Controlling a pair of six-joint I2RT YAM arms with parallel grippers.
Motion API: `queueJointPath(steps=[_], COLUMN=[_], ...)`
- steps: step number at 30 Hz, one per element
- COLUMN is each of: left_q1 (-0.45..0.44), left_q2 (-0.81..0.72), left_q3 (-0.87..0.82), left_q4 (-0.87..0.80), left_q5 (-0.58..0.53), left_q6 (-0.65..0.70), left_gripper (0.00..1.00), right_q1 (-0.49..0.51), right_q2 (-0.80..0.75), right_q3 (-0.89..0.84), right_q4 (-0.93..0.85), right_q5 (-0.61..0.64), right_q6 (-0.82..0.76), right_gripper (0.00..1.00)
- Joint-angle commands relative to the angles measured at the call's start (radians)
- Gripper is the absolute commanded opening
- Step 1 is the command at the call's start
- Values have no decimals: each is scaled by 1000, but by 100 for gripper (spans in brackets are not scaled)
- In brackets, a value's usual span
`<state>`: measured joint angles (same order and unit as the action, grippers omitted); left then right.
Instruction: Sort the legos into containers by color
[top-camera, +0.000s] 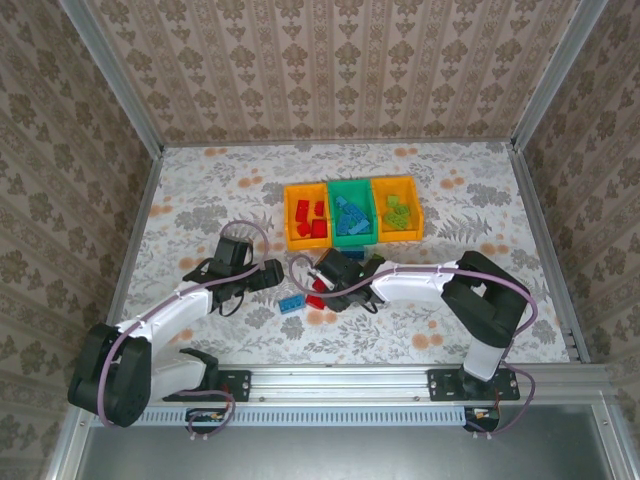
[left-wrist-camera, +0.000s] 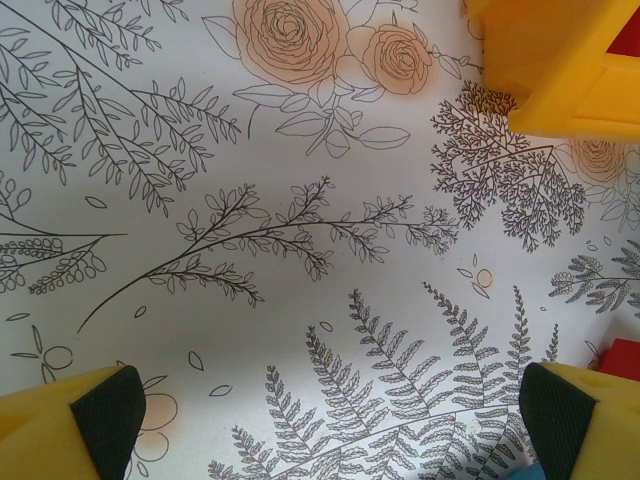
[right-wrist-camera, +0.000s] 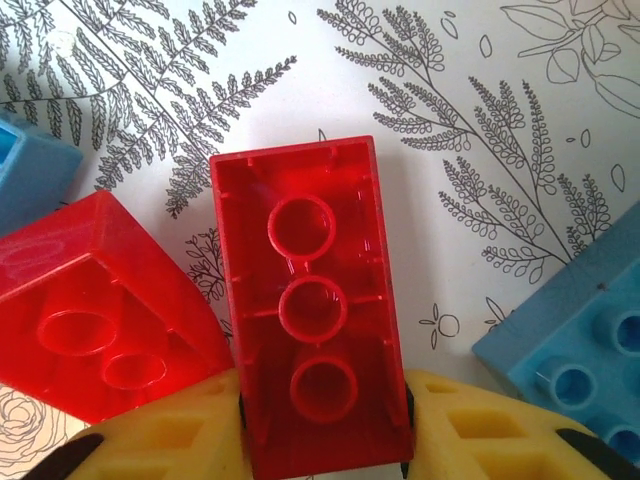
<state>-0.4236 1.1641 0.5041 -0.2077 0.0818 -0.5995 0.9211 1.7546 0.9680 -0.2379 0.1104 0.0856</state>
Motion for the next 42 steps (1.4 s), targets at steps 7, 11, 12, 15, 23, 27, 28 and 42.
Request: queueJointPath(steps=[7, 11, 12, 15, 23, 27, 28, 42], left_q1=[6, 7, 6, 6, 6, 8, 6, 6], left_q2=[6, 6, 7, 6, 3, 3, 3, 2], left_q3=[-4, -3, -3, -3, -4, -10, -10, -16], left_q4=[12, 11, 13, 15, 22, 25, 24, 27], left_q5=[11, 13, 12, 15, 24, 20, 20, 42], left_q6=[-13, -13, -11, -11, -15, -12, -11, 17], left_gripper=[100, 100, 100, 100, 100, 100, 100, 100], right_q1=[-2, -18, -24, -48, -146, -188, -196, -254], right_q2=[-110, -134, -135, -130, -20, 75, 99, 322], right_q3=[-1, 12, 21, 71, 290, 427, 459, 720], right_q4=[-8, -1, -2, -12, -76, -127, -139, -198], right_q5=[51, 55, 64, 103, 105, 61, 48, -80], right_q6=[28, 44, 49, 73, 224, 308, 322, 438], right_gripper=[29, 28, 28, 28, 27, 27, 27, 33])
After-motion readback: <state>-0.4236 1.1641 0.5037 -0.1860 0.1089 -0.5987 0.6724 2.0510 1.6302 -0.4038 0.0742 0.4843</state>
